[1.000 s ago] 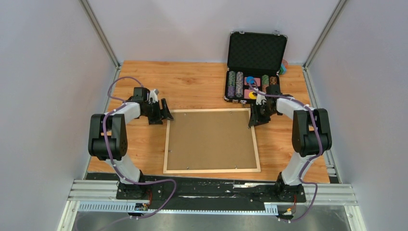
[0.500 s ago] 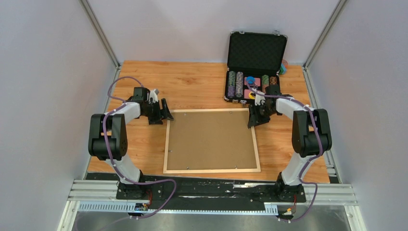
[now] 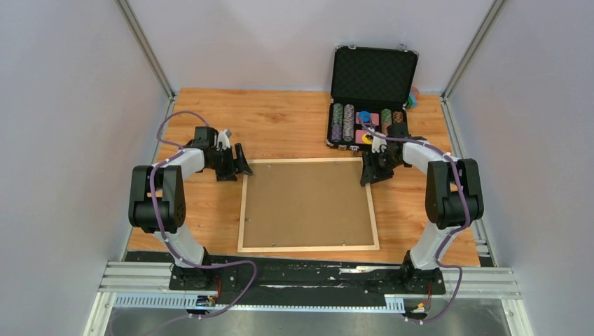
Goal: Put the photo into the frame
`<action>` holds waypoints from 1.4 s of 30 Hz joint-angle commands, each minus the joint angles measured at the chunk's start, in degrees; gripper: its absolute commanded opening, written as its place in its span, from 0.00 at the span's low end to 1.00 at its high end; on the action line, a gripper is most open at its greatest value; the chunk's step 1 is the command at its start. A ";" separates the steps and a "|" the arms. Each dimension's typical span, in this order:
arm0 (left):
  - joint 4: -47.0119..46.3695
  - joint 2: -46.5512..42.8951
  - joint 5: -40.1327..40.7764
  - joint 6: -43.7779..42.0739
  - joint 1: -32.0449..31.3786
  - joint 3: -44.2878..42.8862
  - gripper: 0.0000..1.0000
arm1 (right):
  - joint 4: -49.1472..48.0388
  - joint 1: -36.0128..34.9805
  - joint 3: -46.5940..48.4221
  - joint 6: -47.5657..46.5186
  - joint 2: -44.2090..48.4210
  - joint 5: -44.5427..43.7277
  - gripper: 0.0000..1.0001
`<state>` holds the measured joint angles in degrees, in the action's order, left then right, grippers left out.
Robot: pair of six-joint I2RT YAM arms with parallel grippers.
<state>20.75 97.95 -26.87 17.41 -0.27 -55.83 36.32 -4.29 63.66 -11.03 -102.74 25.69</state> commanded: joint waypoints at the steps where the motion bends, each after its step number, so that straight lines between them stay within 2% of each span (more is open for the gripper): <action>1: 0.69 0.84 1.14 -1.59 0.10 -1.20 0.80 | -0.19 0.36 2.68 1.83 0.42 0.71 0.45; 29: 1.04 0.84 1.04 -1.74 0.10 -1.40 0.80 | -0.37 0.38 -1.07 -3.85 1.03 -2.85 0.41; 42: 1.16 0.67 0.83 -1.76 0.10 -1.64 0.80 | -2.04 1.18 1.72 1.24 1.89 -0.70 0.45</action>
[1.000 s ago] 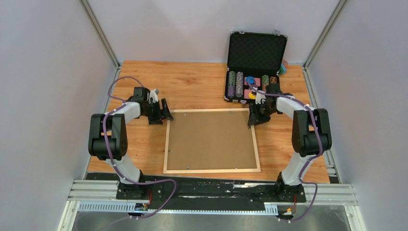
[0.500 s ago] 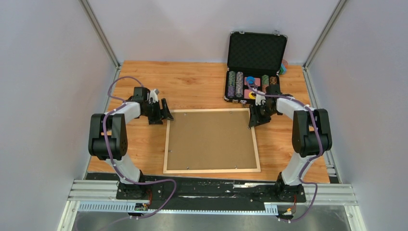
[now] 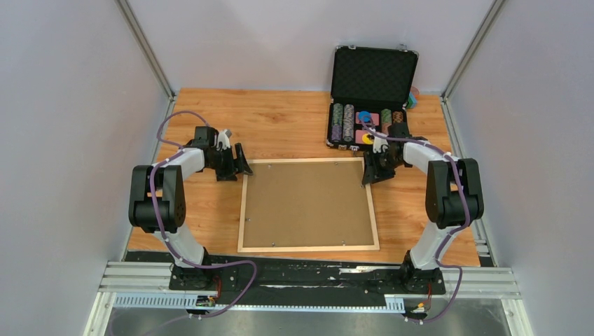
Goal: Put the photo into the frame
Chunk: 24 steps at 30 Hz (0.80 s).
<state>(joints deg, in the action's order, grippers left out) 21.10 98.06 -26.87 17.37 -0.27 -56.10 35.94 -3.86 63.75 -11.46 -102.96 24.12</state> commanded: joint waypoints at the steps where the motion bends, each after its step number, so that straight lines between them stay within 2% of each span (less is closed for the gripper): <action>1: 0.86 0.56 0.74 -1.72 0.10 -1.45 0.80 | -1.67 0.78 1.64 1.75 2.39 1.65 0.45; 8: 1.59 0.51 0.91 -2.20 0.10 -1.87 0.81 | -1.74 0.76 -1.81 -2.49 8.00 6.61 0.47; 15: 4.55 -0.57 2.19 -4.78 0.10 -4.50 0.85 | -1.35 -1.07 -6.99 -9.69 20.80 10.47 0.52; 20: 8.38 -2.14 3.98 -8.54 0.10 -7.82 0.89 | -0.05 -9.65 -12.64 -15.75 31.61 7.45 0.54; 24: 10.87 -3.90 7.52 -11.49 0.10 -10.45 0.97 | -0.17 -21.76 -17.28 -17.27 37.05 4.34 0.54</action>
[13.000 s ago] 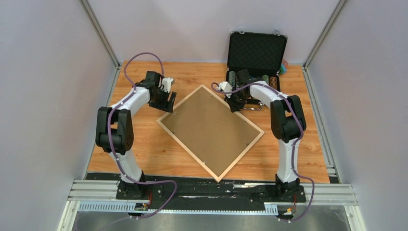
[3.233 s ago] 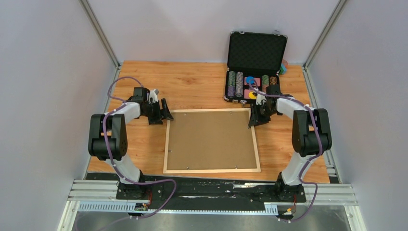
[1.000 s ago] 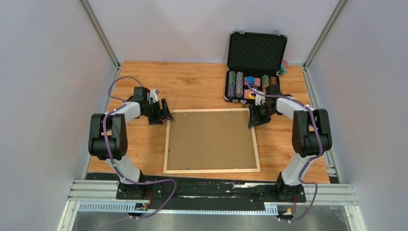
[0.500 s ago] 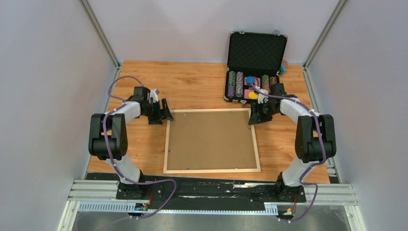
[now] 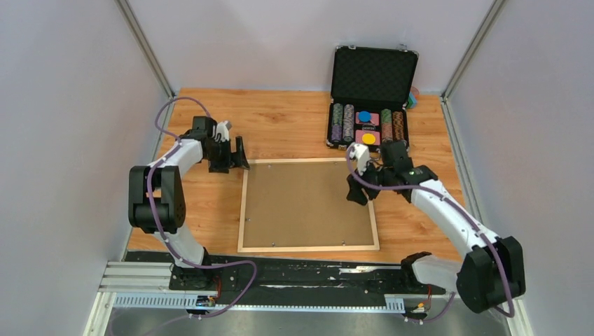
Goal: Put the photo into the frame
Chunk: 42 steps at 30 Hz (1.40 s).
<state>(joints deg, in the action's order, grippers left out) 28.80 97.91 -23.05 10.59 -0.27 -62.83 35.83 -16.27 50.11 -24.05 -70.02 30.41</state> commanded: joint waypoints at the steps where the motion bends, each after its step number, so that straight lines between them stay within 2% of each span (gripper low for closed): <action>1: 4.16 -4.08 4.98 -5.60 0.10 -4.19 0.99 | -0.13 -12.11 -4.37 -4.46 4.67 -2.48 0.55; 8: 8.59 -5.36 8.43 -10.43 0.10 -8.63 1.00 | -2.02 -33.21 -8.33 -3.52 2.62 -12.56 0.56; 12: 9.42 -7.16 9.92 -12.33 0.10 -7.91 1.00 | -4.01 -40.24 -10.31 -3.44 0.32 -15.83 0.56; 20: 8.51 -9.25 12.31 -13.35 0.10 -5.86 1.00 | -6.83 -46.39 -12.12 -3.48 -1.35 -19.17 0.55; 37: 7.58 -9.38 11.31 -13.23 0.10 -4.50 1.00 | -8.43 -51.50 -12.57 -3.25 -5.26 -22.25 0.48; 42: 7.76 -8.57 12.08 -13.46 0.98 -4.74 1.00 | -8.36 -53.25 -12.71 -3.12 -5.42 -22.71 0.43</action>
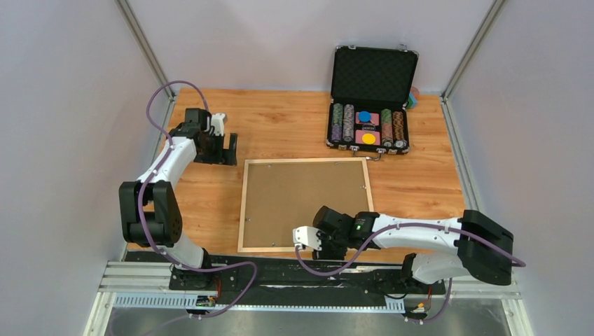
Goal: Put the photo into the frame
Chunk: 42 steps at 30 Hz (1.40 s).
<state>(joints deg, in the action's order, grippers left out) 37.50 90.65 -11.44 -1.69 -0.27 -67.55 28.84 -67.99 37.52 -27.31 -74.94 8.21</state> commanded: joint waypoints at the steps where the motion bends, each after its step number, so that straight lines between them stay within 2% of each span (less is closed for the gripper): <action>1: -0.98 -1.28 0.92 -1.19 1.57 0.02 1.00 | -1.41 -1.76 -0.20 0.08 -0.35 -0.70 0.41; 9: -1.12 -0.82 2.42 -1.40 1.94 0.05 1.00 | -1.46 -3.00 -0.56 0.37 -0.41 -2.03 0.28; 18: -1.31 -1.97 3.21 -2.04 2.23 0.14 1.00 | -1.58 -4.00 0.95 1.91 -4.40 -5.16 0.00; 26: -1.64 -5.55 1.20 -5.48 2.20 0.69 1.00 | -1.41 -1.39 3.57 2.28 -1.36 -4.55 0.00; 30: -3.17 -11.48 -1.90 -10.30 2.15 3.92 1.00 | 0.95 1.75 8.96 1.58 -0.59 -0.07 0.00; 35: -0.57 -25.21 -8.56 -18.36 1.08 7.24 1.00 | 4.38 6.54 14.19 1.04 -0.45 6.64 0.00; 42: 3.93 -45.44 -11.17 -29.55 -8.68 14.14 1.00 | 7.45 10.11 18.71 1.98 -1.56 11.88 0.00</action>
<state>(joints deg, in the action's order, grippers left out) 37.85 53.17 -19.16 -21.80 -4.56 -56.95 36.91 -59.57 51.81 -24.60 -76.75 17.30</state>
